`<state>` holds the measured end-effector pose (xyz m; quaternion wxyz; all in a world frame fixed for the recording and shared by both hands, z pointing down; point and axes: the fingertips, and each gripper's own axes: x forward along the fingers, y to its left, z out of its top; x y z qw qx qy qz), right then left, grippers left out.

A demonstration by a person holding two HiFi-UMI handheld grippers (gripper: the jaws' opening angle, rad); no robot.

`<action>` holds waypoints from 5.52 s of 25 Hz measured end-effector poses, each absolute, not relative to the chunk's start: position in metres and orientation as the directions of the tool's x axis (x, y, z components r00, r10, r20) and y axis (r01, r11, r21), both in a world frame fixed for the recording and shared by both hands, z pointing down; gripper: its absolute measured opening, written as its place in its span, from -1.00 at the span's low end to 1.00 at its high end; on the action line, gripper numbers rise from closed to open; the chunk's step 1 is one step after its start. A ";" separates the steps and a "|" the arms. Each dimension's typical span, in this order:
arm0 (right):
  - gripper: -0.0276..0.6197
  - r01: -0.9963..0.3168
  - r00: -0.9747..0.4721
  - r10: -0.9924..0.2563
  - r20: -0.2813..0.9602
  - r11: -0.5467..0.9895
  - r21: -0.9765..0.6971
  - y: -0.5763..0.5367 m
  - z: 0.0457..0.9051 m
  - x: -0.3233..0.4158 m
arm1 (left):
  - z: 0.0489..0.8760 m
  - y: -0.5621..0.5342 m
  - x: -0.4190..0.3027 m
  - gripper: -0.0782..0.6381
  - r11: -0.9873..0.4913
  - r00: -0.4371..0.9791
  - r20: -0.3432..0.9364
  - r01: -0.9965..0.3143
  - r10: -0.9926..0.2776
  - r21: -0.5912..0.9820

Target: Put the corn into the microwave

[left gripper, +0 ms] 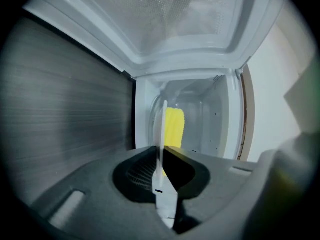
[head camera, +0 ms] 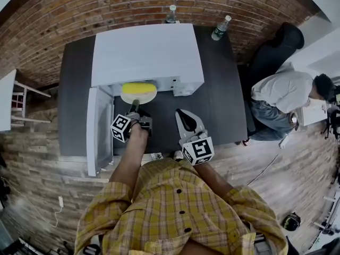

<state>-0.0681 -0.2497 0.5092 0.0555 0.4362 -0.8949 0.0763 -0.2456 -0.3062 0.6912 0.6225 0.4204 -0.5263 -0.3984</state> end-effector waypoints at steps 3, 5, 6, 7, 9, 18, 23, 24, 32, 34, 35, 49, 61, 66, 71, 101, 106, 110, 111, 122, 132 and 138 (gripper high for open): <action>-0.91 -0.791 -0.611 -0.773 0.169 0.606 -0.085 -0.254 0.509 -0.067 | 0.696 -0.314 -0.245 -0.68 0.333 0.135 0.324 0.053 -0.936 0.941; -0.91 -0.793 -0.609 -0.775 0.170 0.604 -0.085 -0.256 0.509 -0.067 | 0.699 -0.318 -0.245 -0.68 0.338 0.138 0.328 0.055 -0.934 0.940; -0.91 -0.793 -0.608 -0.776 0.171 0.602 -0.087 -0.257 0.510 -0.067 | 0.701 -0.319 -0.245 -0.68 0.341 0.139 0.331 0.056 -0.933 0.938; -0.91 -0.794 -0.607 -0.775 0.172 0.602 -0.087 -0.258 0.511 -0.068 | 0.702 -0.321 -0.245 -0.68 0.344 0.140 0.334 0.056 -0.932 0.937; -0.91 -0.792 -0.609 -0.774 0.174 0.604 -0.089 -0.260 0.512 -0.069 | 0.706 -0.325 -0.245 -0.68 0.351 0.140 0.340 0.055 -0.930 0.935; -0.91 -0.787 -0.616 -0.766 0.183 0.610 -0.095 -0.265 0.515 -0.078 | 0.712 -0.343 -0.249 -0.69 0.351 0.133 0.341 0.065 -0.931 0.934; -0.91 -0.789 -0.613 -0.768 0.188 0.606 -0.096 -0.267 0.517 -0.077 | 0.716 -0.348 -0.250 -0.70 0.358 0.131 0.346 0.089 -0.929 0.929; -0.91 -0.791 -0.611 -0.769 0.189 0.605 -0.096 -0.268 0.518 -0.076 | 0.717 -0.349 -0.250 -0.71 0.361 0.130 0.348 0.091 -0.928 0.928; -0.91 -0.794 -0.607 -0.772 0.187 0.600 -0.098 -0.270 0.517 -0.074 | 0.720 -0.354 -0.251 -0.71 0.377 0.129 0.364 0.099 -0.922 0.921; -0.91 -0.795 -0.606 -0.773 0.188 0.598 -0.101 -0.272 0.517 -0.073 | 0.721 -0.357 -0.251 -0.71 0.381 0.128 0.367 0.106 -0.921 0.919; -0.91 -0.795 -0.606 -0.773 0.189 0.598 -0.103 -0.272 0.518 -0.073 | 0.721 -0.358 -0.252 -0.71 0.382 0.128 0.368 0.108 -0.921 0.918; -0.91 -0.794 -0.607 -0.772 0.190 0.599 -0.105 -0.274 0.519 -0.068 | 0.735 -0.357 -0.250 -0.40 0.457 0.099 0.446 0.144 -0.889 0.878; -0.91 -0.796 -0.604 -0.774 0.193 0.596 -0.105 -0.273 0.518 -0.062 | 0.741 -0.364 -0.250 -0.32 0.459 0.097 0.449 0.163 -0.888 0.873; -0.91 -0.800 -0.598 -0.778 0.192 0.591 -0.102 -0.272 0.517 -0.058 | 0.743 -0.367 -0.248 -0.27 0.457 0.103 0.445 0.174 -0.890 0.873; -0.91 -0.802 -0.596 -0.780 0.191 0.588 -0.103 -0.270 0.517 -0.055 | 0.731 -0.369 -0.245 -0.27 0.403 0.112 0.389 0.161 -0.914 0.901; -0.91 -0.776 -0.630 -0.764 0.140 0.624 -0.090 -0.225 0.496 -0.041 | 0.662 -0.310 -0.217 -0.33 0.272 0.130 0.252 0.170 -0.959 0.947; -0.91 -0.770 -0.638 -0.759 0.129 0.632 -0.092 -0.216 0.494 -0.037 | 0.642 -0.292 -0.205 -0.53 0.243 0.159 0.220 0.141 -0.962 0.960; -0.91 -0.765 -0.644 -0.755 0.123 0.638 -0.092 -0.210 0.492 -0.035 | 0.623 -0.279 -0.198 -0.68 0.204 0.170 0.184 0.107 -0.968 0.973; -0.91 -0.764 -0.645 -0.754 0.123 0.639 -0.092 -0.208 0.491 -0.034 | 0.620 -0.277 -0.197 -0.70 0.198 0.170 0.179 0.098 -0.969 0.975; -0.91 -0.755 -0.656 -0.745 0.117 0.647 -0.107 -0.195 0.487 -0.032 | 0.575 -0.242 -0.181 -0.78 0.097 0.213 0.105 -0.047 -0.971 0.994; -0.91 -0.741 -0.669 -0.736 0.103 0.652 -0.158 -0.185 0.482 -0.032 | 0.508 -0.213 -0.162 -0.78 -0.146 0.251 -0.112 -0.120 -0.961 0.982; -0.91 -0.735 -0.675 -0.732 0.094 0.656 -0.173 -0.181 0.478 -0.034 | 0.494 -0.192 -0.158 -0.79 -0.201 0.309 -0.066 -0.431 -0.949 0.880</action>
